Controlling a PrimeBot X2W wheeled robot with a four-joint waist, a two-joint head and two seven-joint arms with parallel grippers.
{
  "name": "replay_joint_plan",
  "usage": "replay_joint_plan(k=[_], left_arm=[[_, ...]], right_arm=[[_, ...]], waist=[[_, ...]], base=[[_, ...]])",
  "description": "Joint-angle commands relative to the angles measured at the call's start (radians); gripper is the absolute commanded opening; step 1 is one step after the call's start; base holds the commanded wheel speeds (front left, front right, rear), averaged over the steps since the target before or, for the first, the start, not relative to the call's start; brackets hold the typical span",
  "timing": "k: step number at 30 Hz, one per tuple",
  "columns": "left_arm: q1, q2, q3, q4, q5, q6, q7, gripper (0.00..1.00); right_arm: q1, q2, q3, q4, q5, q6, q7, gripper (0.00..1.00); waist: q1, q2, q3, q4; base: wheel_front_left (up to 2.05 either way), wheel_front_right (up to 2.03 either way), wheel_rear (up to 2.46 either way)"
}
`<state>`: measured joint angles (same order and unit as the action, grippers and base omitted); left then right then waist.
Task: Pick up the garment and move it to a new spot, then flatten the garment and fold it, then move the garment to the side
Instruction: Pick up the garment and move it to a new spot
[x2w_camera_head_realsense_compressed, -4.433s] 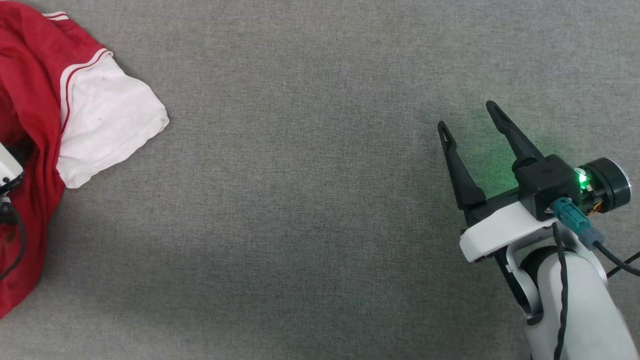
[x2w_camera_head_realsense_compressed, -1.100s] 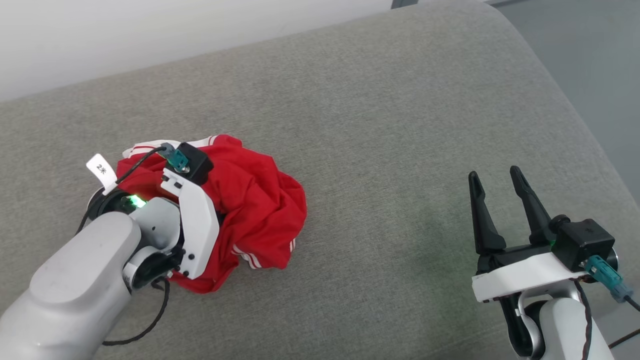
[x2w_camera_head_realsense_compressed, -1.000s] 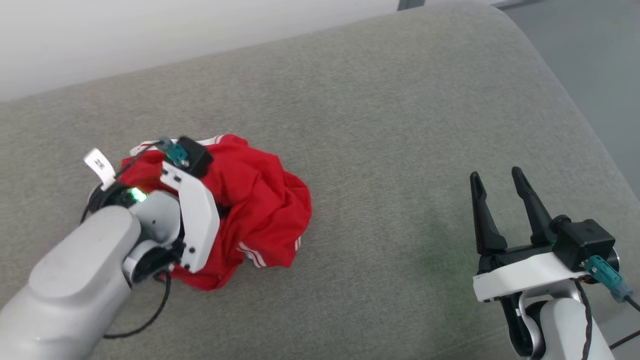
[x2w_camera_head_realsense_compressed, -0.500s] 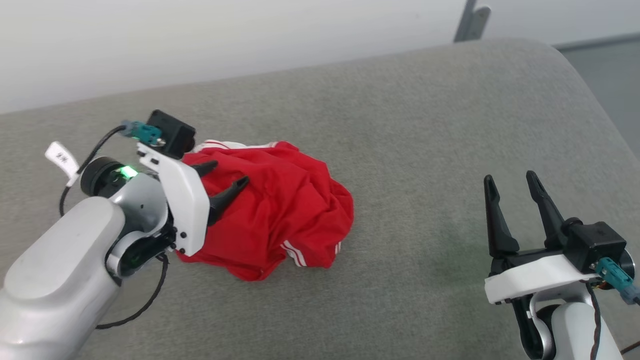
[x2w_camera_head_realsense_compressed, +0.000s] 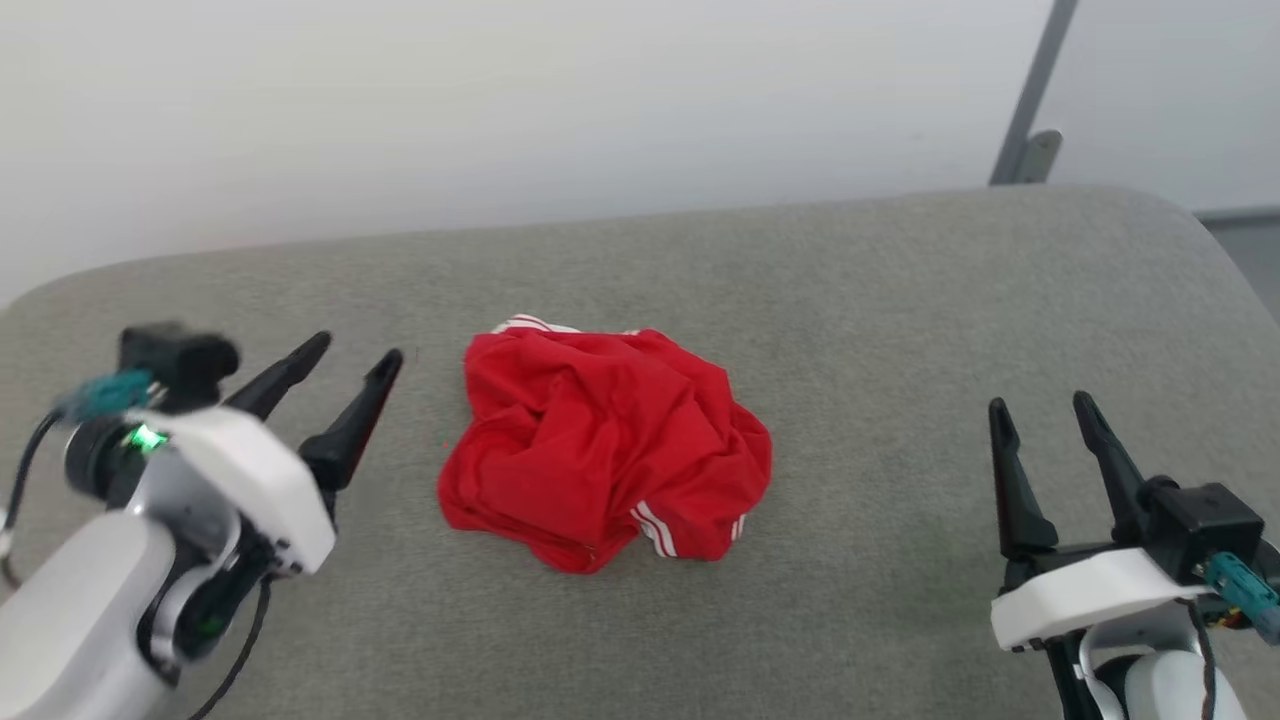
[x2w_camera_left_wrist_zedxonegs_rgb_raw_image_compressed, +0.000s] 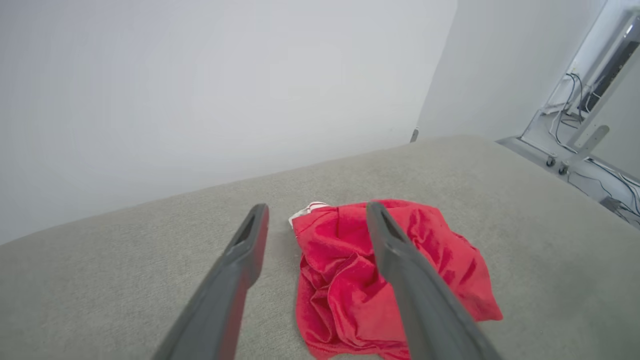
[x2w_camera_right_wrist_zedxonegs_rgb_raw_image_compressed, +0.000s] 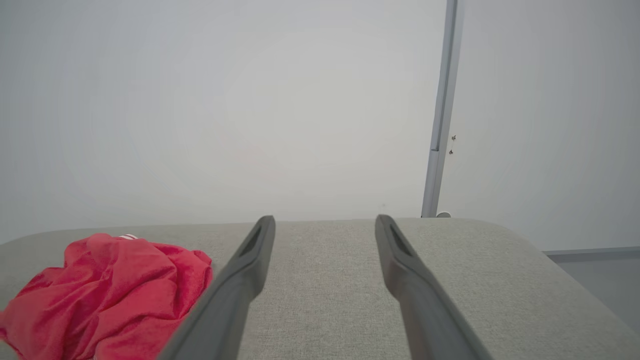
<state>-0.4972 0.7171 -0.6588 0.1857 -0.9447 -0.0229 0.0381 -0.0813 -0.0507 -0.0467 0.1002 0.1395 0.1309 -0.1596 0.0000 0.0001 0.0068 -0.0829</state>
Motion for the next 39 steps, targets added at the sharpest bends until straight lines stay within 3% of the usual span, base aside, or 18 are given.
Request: replay_joint_plan(k=[1, 9, 14, 17, 30, 39], left_arm=[[0.035, 0.006, 0.016, -0.012, -0.013, 0.014, -0.035, 1.00], [0.224, 0.043, 0.116, -0.074, -0.019, 0.091, -0.255, 1.00], [0.360, 0.028, 0.218, -0.097, -0.024, 0.123, -0.301, 1.00], [0.416, 0.001, 0.284, -0.112, 0.000, 0.121, -0.304, 1.00], [0.635, -0.177, 0.573, -0.120, 0.128, 0.008, -0.304, 1.00], [0.706, -0.278, 0.676, -0.089, 0.201, -0.073, -0.304, 1.00]], right_arm=[[0.010, 0.001, -0.006, -0.008, 0.001, 0.000, 0.002, 1.00], [0.047, 0.001, -0.031, -0.024, 0.002, 0.000, 0.009, 1.00], [0.064, 0.000, -0.036, -0.025, -0.004, 0.000, 0.011, 1.00], [0.072, 0.000, -0.039, -0.028, -0.004, 0.000, 0.008, 1.00], [0.107, 0.001, -0.064, -0.015, 0.005, 0.000, -0.018, 1.00], [0.110, 0.000, -0.066, -0.001, 0.014, 0.000, -0.028, 1.00]], waist=[[0.0000, -0.0001, -0.017, 0.021], [0.0000, -0.0001, -0.036, 0.065], [0.0000, -0.0001, -0.040, 0.088], [0.0000, -0.0001, -0.041, 0.096], [0.0000, -0.0001, -0.052, 0.122], [0.0000, -0.0001, -0.059, 0.136]], base=[[0.00, 0.00, 0.00], [0.00, 0.00, 0.00], [0.00, 0.00, 0.00], [0.00, 0.00, 0.00], [0.00, 0.00, 0.00], [0.00, 0.00, 0.00]])
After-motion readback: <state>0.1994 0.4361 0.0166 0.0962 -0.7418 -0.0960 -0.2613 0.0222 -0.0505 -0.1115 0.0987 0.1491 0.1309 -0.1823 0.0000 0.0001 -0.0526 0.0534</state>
